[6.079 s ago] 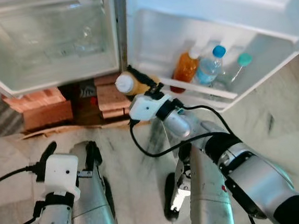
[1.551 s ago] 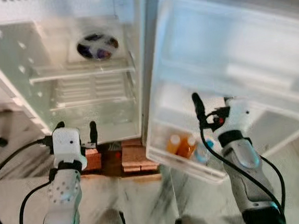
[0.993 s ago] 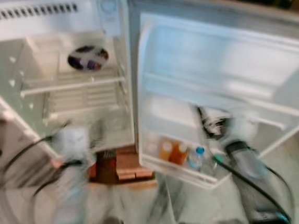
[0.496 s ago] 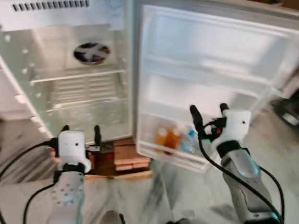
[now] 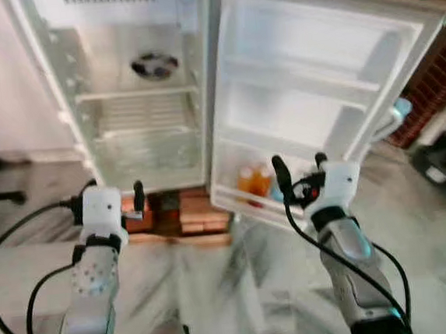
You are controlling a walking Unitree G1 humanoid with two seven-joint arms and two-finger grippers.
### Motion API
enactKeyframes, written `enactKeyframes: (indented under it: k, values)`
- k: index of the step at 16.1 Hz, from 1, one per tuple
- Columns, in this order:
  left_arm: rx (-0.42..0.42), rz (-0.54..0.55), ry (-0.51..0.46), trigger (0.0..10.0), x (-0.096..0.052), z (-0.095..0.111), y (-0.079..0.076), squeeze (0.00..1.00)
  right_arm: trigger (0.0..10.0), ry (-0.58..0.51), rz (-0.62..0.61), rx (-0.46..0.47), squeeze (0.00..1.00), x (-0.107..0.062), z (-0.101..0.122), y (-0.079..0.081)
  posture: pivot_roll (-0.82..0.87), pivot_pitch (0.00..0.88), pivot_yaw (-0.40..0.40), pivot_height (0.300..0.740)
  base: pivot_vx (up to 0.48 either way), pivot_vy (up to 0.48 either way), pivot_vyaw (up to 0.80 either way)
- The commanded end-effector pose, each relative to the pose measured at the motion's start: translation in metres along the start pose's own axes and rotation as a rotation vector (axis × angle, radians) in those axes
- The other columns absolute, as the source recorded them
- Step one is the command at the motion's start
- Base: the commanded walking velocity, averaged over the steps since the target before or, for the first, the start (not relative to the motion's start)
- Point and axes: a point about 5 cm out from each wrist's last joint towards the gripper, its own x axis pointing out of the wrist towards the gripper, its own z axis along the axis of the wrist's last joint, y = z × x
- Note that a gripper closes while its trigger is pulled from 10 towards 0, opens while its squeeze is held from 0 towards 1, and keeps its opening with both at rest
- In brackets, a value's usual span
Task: Restocking fridge
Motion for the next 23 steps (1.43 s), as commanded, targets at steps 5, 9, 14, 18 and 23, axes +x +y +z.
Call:
enactKeyframes:
  k: [5,9,14,18,23]
  values:
    - [0.029,-0.074,-0.014,10.0,0.005,-0.002,-0.008,0.00,10.0,0.051,-0.063,0.003,0.00,-0.003,-0.010,-0.013,0.14,0.081,-0.053,0.740,0.000,0.000,0.00]
    - [0.031,-0.056,-0.003,10.0,0.003,-0.007,0.000,0.00,10.0,0.031,-0.065,-0.011,0.00,0.006,-0.005,-0.015,0.14,0.079,-0.059,0.740,0.000,-0.406,0.00]
    - [-0.008,-0.020,0.018,10.0,-0.001,-0.011,0.000,0.00,10.0,0.061,-0.088,-0.027,0.00,0.000,-0.012,-0.018,0.14,0.084,-0.082,0.740,0.000,-0.409,0.00]
    - [-0.004,0.001,0.027,10.0,-0.005,-0.014,0.006,0.00,10.0,0.062,-0.075,-0.007,0.00,0.000,-0.013,-0.018,0.15,0.080,-0.089,0.740,0.000,-0.399,0.00]
    - [-0.004,0.005,0.029,10.0,-0.006,-0.014,0.006,0.00,10.0,0.028,-0.024,-0.032,0.00,0.002,-0.008,-0.013,0.15,0.085,-0.091,0.740,0.000,-0.399,0.63]
